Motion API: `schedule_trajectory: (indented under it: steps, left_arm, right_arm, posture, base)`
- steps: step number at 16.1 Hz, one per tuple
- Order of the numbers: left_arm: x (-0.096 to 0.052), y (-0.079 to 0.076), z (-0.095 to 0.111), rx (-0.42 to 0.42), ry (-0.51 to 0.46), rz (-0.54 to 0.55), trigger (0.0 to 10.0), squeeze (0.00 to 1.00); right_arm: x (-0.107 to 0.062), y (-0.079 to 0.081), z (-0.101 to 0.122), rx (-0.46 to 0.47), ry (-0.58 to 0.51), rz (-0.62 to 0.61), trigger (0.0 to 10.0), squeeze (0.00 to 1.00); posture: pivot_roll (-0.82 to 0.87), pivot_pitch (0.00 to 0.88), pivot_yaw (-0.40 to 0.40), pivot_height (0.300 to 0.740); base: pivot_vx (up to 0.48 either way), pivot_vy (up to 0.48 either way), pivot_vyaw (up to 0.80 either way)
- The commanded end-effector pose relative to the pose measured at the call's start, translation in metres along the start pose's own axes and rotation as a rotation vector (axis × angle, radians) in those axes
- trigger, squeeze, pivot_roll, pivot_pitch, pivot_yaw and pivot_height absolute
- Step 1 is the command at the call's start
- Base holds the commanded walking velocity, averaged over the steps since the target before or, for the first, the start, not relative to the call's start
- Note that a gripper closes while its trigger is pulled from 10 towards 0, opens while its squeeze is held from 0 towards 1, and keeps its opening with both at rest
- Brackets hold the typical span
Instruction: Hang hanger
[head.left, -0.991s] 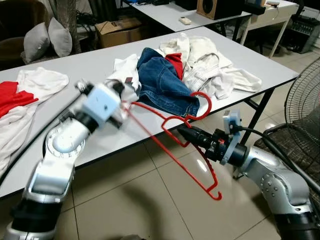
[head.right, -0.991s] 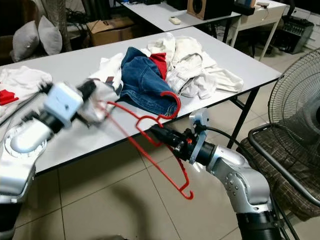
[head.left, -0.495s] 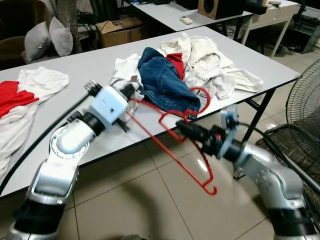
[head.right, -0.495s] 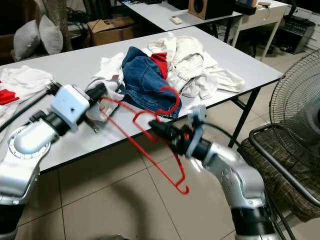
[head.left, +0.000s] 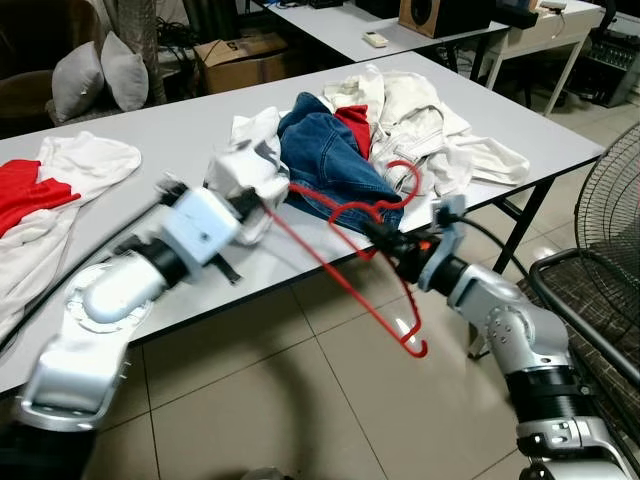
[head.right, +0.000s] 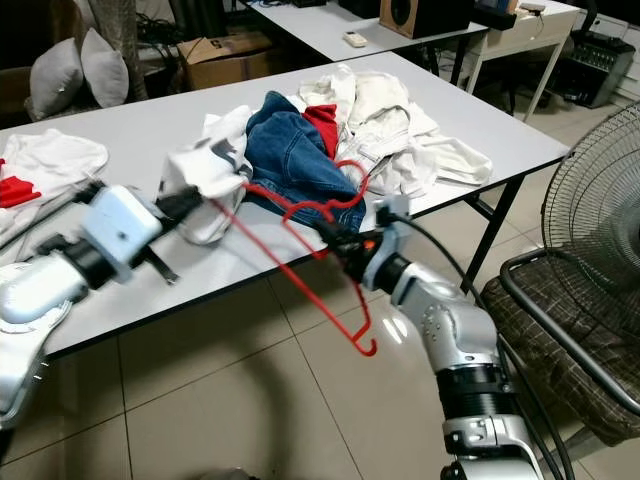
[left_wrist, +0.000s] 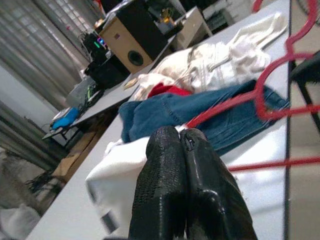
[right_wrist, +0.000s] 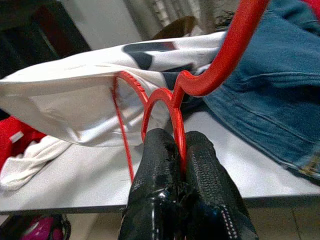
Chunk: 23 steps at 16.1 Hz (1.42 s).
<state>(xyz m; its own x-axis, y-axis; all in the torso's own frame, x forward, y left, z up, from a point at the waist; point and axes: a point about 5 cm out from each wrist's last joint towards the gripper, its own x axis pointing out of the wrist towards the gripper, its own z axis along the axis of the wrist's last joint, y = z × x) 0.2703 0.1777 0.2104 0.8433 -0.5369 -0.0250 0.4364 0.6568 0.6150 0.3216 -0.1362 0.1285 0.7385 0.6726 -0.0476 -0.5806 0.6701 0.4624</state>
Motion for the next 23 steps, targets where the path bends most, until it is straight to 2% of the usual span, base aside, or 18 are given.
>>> schedule_trajectory:
  steps: [1,2,3,4,5,6,7,10,13,15,16,17,19,21,23]
  left_arm:
    - [-0.003,0.007,0.001,0.01,0.006,0.014,0.0,0.0]
    - [-0.003,0.009,-0.001,0.024,0.019,0.028,0.0,0.0]
    - [-0.003,0.016,-0.003,0.046,0.039,0.074,0.0,0.0]
    - [-0.003,0.023,-0.003,0.056,0.05,0.131,0.0,0.0]
    - [-0.002,0.026,-0.003,0.055,0.051,0.153,0.0,0.0]
    - [0.0,0.033,0.0,0.064,0.043,0.203,0.0,0.0]
    - [0.001,0.035,0.001,0.064,0.039,0.212,0.0,0.0]
    - [0.007,0.033,0.006,0.084,0.014,0.217,0.0,0.0]
    - [0.006,0.035,0.005,0.113,0.026,0.218,0.0,0.0]
    - [0.005,0.035,0.004,0.119,0.032,0.219,0.0,0.0]
    - [0.005,0.035,0.005,0.125,0.028,0.222,0.0,0.0]
    - [0.005,0.035,0.007,0.126,0.017,0.224,0.0,0.0]
    - [0.015,0.02,0.015,0.074,-0.055,0.143,0.0,0.0]
    - [0.021,0.009,0.02,0.053,-0.086,0.093,0.0,0.0]
    - [0.025,0.003,0.022,0.054,-0.086,0.09,0.0,0.0]
  right_arm:
    - [-0.003,-0.008,0.009,-0.018,-0.021,-0.04,10.0,0.0]
    - [-0.004,-0.011,0.009,-0.041,-0.013,-0.055,10.0,0.0]
    - [-0.004,-0.007,0.012,-0.116,0.002,-0.04,10.0,0.0]
    - [-0.005,0.004,0.013,-0.188,0.026,0.031,10.0,0.0]
    - [-0.005,0.011,0.013,-0.21,0.037,0.071,10.0,0.0]
    - [-0.008,0.028,0.009,-0.227,0.059,0.175,10.0,0.0]
    - [-0.009,0.032,0.008,-0.23,0.063,0.195,10.0,0.0]
    - [-0.012,0.035,0.005,-0.242,0.047,0.196,10.0,0.0]
    - [-0.018,0.038,0.019,-0.259,-0.021,0.163,10.0,0.0]
    - [-0.021,0.037,0.024,-0.275,-0.03,0.137,10.0,0.0]
    - [-0.024,0.03,0.023,-0.288,0.008,0.09,10.0,0.0]
    - [-0.027,0.028,0.02,-0.317,0.041,0.088,10.0,0.0]
    - [-0.037,0.052,-0.005,-0.287,0.196,0.366,10.0,0.0]
    - [-0.038,0.057,-0.011,-0.259,0.214,0.403,10.0,0.0]
    - [-0.037,0.054,-0.011,-0.269,0.204,0.372,10.0,0.0]
  posture:
    - [-0.06,0.0,0.046,0.74]
    - [-0.06,0.0,0.045,0.74]
    - [-0.05,0.0,0.041,0.74]
    - [-0.06,0.0,0.041,0.74]
    - [-0.06,0.0,0.041,0.74]
    - [-0.06,0.0,0.04,0.74]
    - [-0.06,0.0,0.04,0.74]
    - [-0.07,0.0,0.043,0.74]
    - [-0.07,0.0,0.043,0.74]
    - [-0.07,0.0,0.043,0.74]
    - [-0.07,0.0,0.041,0.74]
    - [-0.07,0.0,0.041,0.74]
    - [-0.08,0.0,0.043,0.74]
    - [-0.07,0.0,0.045,0.74]
    - [-0.07,0.0,0.045,0.74]
  base:
    - [0.0,0.0,0.0]
    - [0.0,0.0,0.0]
    - [0.0,0.0,0.0]
    - [0.0,0.0,0.0]
    - [0.0,0.0,0.0]
    - [0.0,0.0,0.0]
    - [0.0,0.0,0.0]
    - [0.0,0.0,0.0]
    - [0.0,0.0,0.0]
    - [0.0,0.0,0.0]
    - [0.0,0.0,0.0]
    - [0.0,0.0,0.0]
    - [0.0,0.0,0.0]
    - [0.0,0.0,0.0]
    - [0.0,0.0,0.0]
